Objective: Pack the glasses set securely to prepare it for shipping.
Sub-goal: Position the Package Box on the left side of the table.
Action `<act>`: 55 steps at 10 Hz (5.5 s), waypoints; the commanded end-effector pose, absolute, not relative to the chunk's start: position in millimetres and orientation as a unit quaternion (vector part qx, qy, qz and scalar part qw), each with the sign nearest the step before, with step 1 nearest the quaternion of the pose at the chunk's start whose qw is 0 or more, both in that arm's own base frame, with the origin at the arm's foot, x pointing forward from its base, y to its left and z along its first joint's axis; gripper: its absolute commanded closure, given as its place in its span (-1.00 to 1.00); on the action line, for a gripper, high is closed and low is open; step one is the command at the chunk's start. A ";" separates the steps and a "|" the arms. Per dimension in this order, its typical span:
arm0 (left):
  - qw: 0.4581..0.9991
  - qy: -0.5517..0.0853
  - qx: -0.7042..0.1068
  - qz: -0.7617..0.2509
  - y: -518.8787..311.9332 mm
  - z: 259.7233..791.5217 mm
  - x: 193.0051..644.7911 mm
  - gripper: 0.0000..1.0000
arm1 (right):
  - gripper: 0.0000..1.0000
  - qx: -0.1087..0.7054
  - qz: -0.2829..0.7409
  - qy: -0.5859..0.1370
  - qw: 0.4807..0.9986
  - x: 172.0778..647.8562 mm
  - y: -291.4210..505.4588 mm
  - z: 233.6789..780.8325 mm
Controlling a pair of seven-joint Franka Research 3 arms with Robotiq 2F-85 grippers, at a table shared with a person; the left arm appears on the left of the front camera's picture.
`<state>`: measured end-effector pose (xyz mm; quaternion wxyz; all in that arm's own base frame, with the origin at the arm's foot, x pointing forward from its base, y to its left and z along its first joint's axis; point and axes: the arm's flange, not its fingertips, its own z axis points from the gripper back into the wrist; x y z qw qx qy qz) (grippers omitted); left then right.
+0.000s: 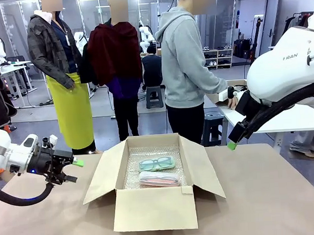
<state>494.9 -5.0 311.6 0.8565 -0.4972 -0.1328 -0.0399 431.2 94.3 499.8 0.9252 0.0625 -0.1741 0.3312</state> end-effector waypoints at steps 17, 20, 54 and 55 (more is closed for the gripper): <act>0.761 -0.126 -0.636 -0.023 -33.0 254.5 527.5 0.11 | -1.00 0.057 0.339 -0.172 0.923 432.0 93.5 502.5; 0.767 -0.130 -0.628 -0.025 -35.6 254.6 526.8 1.00 | -1.00 0.057 0.339 -0.172 0.923 432.0 93.5 502.5; 0.773 -0.114 -0.624 -0.005 286.6 281.1 496.9 0.89 | -1.00 0.057 0.339 -0.172 0.923 432.0 93.5 502.5; 0.777 -0.115 -0.619 -0.005 288.3 284.5 497.4 0.89 | -1.00 0.057 0.339 -0.172 0.923 432.0 93.5 502.5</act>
